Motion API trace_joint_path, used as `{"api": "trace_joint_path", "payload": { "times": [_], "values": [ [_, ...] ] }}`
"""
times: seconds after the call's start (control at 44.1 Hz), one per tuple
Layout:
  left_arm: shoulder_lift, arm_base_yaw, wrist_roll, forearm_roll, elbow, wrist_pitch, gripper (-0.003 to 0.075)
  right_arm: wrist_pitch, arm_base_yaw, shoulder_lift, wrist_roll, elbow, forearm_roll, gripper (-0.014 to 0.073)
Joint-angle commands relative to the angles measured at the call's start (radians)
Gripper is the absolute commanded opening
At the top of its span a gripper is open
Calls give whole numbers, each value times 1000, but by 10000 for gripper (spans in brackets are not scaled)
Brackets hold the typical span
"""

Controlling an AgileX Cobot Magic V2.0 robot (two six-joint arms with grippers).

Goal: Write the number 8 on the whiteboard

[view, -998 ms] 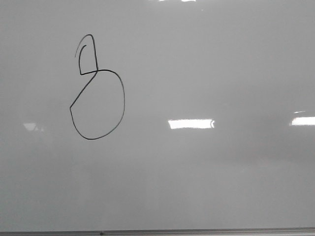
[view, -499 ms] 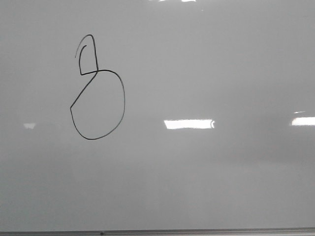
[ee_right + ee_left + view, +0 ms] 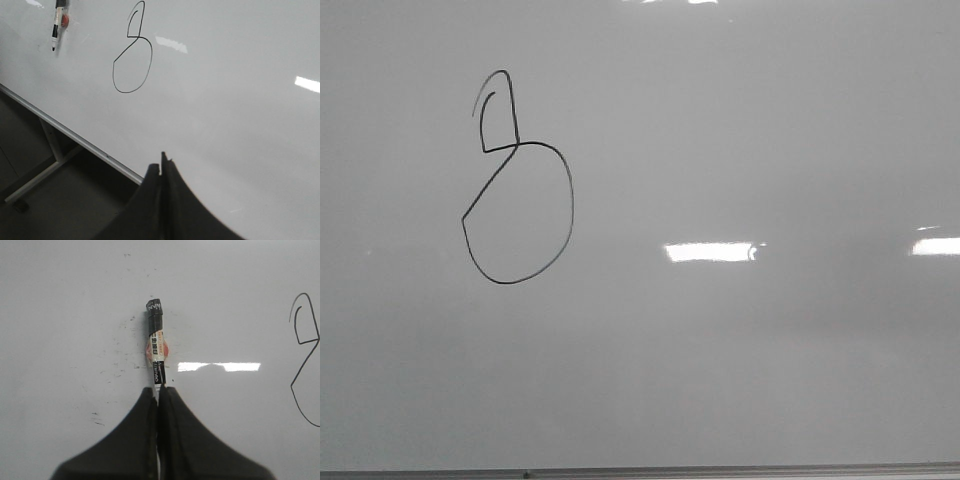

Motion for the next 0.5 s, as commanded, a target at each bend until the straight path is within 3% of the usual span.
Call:
{"api": "trace_joint_path", "payload": {
  "times": [0.0, 0.476],
  "values": [
    [-12, 1, -1, -9, 13, -90, -20, -67, -4, 14, -1, -27, 9, -71],
    [-12, 1, -1, -9, 13, -90, -20, -92, -4, 14, -5, -27, -24, -71]
  ]
}}
